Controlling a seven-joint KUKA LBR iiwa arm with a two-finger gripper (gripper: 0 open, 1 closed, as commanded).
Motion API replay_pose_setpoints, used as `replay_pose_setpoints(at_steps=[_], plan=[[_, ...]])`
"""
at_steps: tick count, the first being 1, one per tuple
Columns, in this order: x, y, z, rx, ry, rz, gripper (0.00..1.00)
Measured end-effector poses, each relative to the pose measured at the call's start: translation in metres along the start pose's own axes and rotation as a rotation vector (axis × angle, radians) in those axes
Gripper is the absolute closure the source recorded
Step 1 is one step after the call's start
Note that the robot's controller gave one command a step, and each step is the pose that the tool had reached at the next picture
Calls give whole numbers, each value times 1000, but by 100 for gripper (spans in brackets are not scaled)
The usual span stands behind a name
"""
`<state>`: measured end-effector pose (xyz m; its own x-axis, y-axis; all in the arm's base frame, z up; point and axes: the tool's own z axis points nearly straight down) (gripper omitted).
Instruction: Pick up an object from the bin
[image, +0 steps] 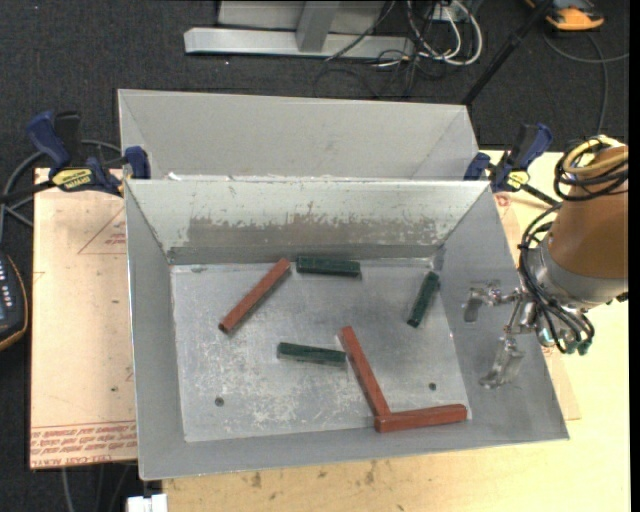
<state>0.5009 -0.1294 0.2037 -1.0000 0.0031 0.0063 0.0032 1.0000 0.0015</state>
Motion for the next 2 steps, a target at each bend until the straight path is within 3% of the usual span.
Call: replay_pose_setpoints(at_steps=[1,2], plan=[[7,118,136,-1,-9,-88,0],[-15,164,104,-2,-10,250,0]])
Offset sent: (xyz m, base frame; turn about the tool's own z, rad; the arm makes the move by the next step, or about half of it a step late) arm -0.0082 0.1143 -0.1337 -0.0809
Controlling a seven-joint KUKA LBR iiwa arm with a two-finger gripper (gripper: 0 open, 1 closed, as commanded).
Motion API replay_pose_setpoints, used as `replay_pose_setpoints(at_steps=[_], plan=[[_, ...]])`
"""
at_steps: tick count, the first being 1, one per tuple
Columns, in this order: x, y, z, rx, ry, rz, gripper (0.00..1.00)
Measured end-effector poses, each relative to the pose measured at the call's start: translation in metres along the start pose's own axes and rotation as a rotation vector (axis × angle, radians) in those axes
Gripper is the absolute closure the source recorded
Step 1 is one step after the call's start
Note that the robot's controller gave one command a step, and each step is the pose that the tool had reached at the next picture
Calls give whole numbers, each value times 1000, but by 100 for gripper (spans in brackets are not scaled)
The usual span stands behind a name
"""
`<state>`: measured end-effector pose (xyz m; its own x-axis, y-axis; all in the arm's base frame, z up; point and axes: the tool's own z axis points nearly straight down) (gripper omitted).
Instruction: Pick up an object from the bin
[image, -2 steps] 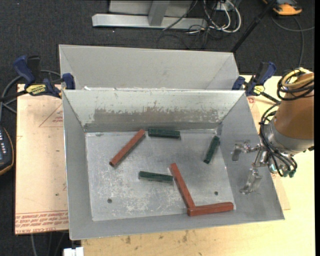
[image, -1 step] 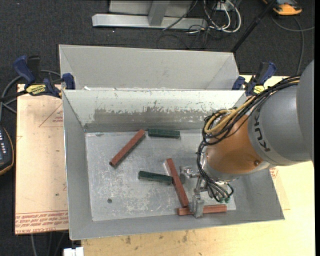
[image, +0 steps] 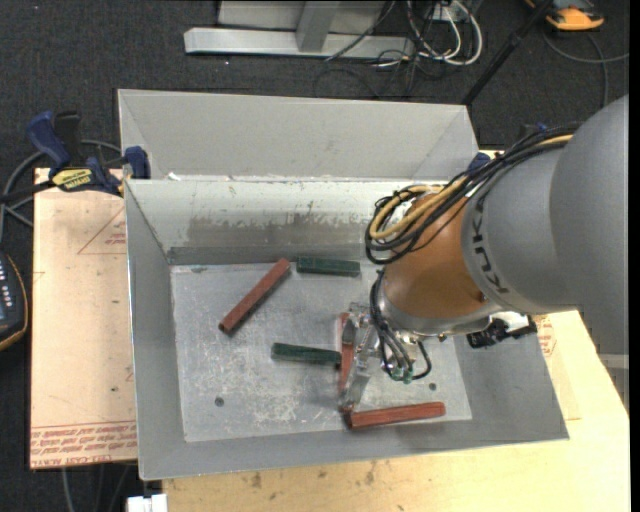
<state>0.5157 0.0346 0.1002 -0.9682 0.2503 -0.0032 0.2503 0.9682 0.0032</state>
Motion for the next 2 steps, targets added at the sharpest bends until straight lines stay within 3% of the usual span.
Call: replay_pose_setpoints(at_steps=[1,2], plan=[[-7,52,-8,-1,-1,-1,0],[0,53,32,3,5,203,0]])
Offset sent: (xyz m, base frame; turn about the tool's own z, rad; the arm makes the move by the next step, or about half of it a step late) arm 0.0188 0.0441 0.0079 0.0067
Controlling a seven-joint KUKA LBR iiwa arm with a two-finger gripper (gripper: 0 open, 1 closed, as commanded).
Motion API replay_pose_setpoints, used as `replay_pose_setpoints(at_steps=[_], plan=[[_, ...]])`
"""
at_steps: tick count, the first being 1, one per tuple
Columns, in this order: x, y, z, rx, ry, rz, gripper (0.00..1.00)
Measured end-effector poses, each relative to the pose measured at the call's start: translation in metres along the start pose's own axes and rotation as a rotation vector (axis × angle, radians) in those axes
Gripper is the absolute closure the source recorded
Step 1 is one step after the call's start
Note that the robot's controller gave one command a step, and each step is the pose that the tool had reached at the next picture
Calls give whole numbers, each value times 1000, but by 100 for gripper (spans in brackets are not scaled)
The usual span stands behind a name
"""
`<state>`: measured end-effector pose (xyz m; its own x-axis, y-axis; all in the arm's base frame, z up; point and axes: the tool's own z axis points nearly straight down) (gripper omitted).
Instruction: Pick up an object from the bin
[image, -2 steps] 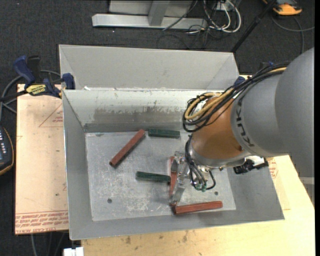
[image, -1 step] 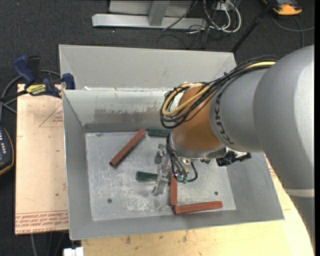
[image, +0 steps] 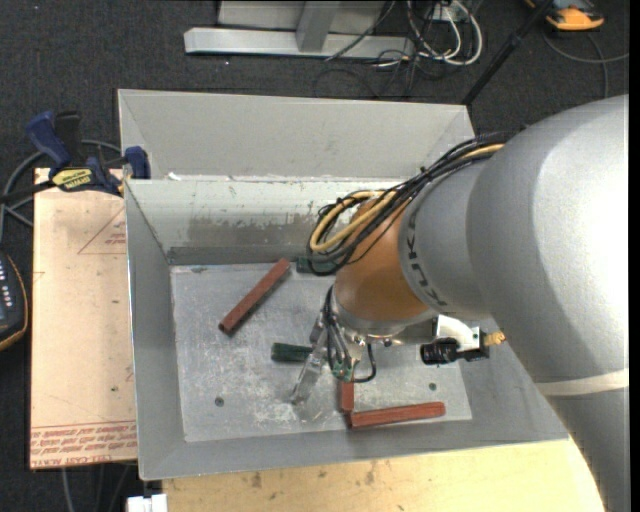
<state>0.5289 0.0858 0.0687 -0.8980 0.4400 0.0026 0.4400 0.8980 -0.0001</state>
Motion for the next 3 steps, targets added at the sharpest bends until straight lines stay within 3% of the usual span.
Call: replay_pose_setpoints(at_steps=[1,2,3], plan=[[0,0,0,0,-3,-3,0],[-1,1,-1,-1,-4,-3,100],[-2,2,-81,-6,-10,-6,100]])
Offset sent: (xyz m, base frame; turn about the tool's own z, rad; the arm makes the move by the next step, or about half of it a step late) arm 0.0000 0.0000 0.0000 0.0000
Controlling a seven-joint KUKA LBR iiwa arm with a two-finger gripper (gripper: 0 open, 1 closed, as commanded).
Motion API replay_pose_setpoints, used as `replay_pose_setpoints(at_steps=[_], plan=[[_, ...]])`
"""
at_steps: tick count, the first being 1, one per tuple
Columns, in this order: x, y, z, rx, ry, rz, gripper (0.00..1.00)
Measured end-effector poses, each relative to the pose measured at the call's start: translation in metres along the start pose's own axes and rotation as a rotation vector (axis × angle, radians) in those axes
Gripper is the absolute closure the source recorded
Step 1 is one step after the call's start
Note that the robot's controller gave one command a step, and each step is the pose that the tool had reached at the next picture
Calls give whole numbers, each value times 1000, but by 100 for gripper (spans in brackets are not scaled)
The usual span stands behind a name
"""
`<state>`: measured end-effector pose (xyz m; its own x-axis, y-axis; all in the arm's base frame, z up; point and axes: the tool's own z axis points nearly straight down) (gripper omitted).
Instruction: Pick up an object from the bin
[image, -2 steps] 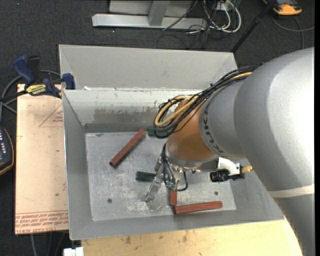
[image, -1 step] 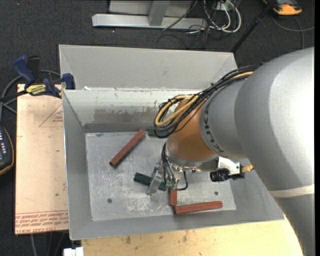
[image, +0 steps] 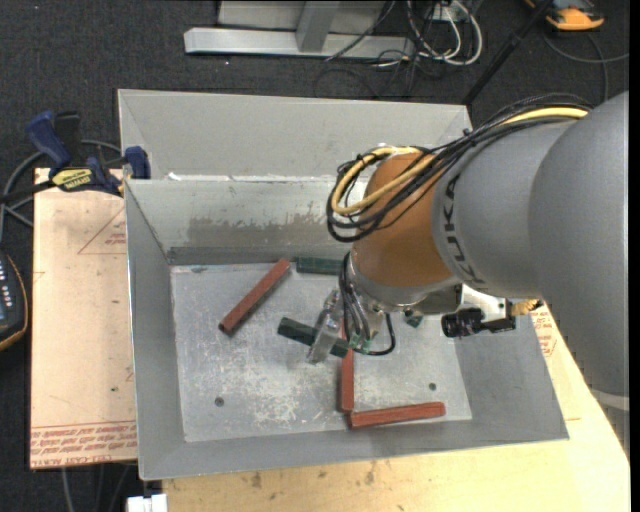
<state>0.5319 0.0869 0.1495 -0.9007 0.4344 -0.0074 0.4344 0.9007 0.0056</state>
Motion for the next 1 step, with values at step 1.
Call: replay_pose_setpoints(at_steps=[1], plan=[[-2,1,-49,1,1,-3,100]])
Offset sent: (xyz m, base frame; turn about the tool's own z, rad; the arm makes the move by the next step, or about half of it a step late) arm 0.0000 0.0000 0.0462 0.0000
